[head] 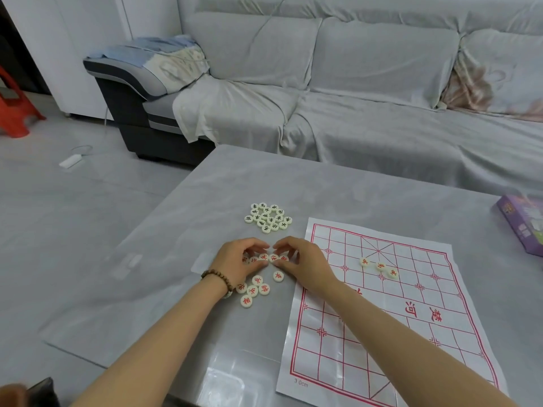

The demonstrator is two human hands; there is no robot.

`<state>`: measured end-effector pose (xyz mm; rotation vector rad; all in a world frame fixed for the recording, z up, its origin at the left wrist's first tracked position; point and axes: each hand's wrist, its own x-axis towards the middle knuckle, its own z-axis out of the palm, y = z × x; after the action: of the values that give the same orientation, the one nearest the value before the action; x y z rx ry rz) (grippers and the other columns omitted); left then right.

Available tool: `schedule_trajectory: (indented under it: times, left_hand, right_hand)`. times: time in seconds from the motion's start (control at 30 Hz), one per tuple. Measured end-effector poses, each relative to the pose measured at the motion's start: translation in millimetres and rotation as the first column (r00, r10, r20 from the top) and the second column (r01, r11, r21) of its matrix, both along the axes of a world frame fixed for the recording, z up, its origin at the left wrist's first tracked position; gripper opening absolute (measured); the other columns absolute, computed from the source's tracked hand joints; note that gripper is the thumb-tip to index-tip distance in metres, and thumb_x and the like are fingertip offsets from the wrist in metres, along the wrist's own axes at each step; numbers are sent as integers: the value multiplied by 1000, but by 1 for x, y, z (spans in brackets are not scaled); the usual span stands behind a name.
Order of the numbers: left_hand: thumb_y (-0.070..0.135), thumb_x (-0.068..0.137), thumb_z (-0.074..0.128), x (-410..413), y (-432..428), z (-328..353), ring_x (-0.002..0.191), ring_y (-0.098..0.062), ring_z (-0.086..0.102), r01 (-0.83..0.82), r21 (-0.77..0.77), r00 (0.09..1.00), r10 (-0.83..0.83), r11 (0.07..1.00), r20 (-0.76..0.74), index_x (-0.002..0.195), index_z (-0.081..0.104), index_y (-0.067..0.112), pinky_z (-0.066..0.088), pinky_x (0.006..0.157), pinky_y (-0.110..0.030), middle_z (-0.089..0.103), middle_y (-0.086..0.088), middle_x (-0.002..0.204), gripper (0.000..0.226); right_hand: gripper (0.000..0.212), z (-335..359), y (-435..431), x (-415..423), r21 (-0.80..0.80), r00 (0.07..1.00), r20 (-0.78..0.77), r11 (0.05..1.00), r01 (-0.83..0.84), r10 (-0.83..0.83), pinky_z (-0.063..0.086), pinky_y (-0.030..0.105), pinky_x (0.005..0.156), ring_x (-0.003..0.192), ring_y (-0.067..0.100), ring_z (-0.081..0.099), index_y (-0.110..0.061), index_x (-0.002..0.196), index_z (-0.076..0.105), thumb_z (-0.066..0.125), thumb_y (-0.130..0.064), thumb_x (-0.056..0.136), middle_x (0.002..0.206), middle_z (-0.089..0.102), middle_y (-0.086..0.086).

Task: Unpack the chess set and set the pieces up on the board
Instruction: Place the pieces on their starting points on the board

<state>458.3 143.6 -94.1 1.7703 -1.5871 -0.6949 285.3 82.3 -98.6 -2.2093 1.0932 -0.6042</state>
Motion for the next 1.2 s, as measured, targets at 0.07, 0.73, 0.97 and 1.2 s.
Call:
schedule_trajectory:
  times: [0.07, 0.73, 0.97, 1.2]
  left_hand:
    - [24, 78, 72, -2, -3, 2, 91, 3, 57, -3, -12, 1000, 3, 1000, -17, 104, 63, 33, 43, 80, -9, 67, 13, 98, 28]
    - [21, 77, 74, -178, -121, 12, 82, -3, 55, 277, 21, 959, -276, 961, -60, 106, 68, 19, 44, 71, -9, 68, 4, 101, 30]
    - [25, 77, 74, -177, -121, 7, 89, -8, 54, 278, 29, 960, -277, 960, -37, 108, 68, 21, 41, 71, -7, 64, 7, 100, 32]
    - [29, 81, 68, -98, -67, 21, 96, -1, 57, 81, -62, 986, -89, 995, -138, 102, 68, 26, 45, 91, -20, 65, 15, 102, 21]
  right_hand:
    - [25, 1, 0, -2, -4, 1000, 20, 1000, 2, -2, 43, 19, 74, 86, 6, 56, -27, 105, 62, 70, -31, 81, 95, 65, -12]
    - [10, 13, -57, -195, 57, 913, -21, 911, 408, -408, 37, 9, 64, 73, -1, 53, -26, 92, 72, 70, -24, 82, 81, 61, -21]
    - [15, 15, -58, -193, 50, 913, -58, 913, 406, -403, 35, 7, 60, 73, 3, 52, -26, 97, 70, 69, -28, 82, 87, 59, -17]
    - [10, 29, -21, -133, 68, 955, 90, 959, 276, -282, 41, 16, 79, 89, -2, 55, -32, 90, 67, 71, -29, 81, 98, 64, -18]
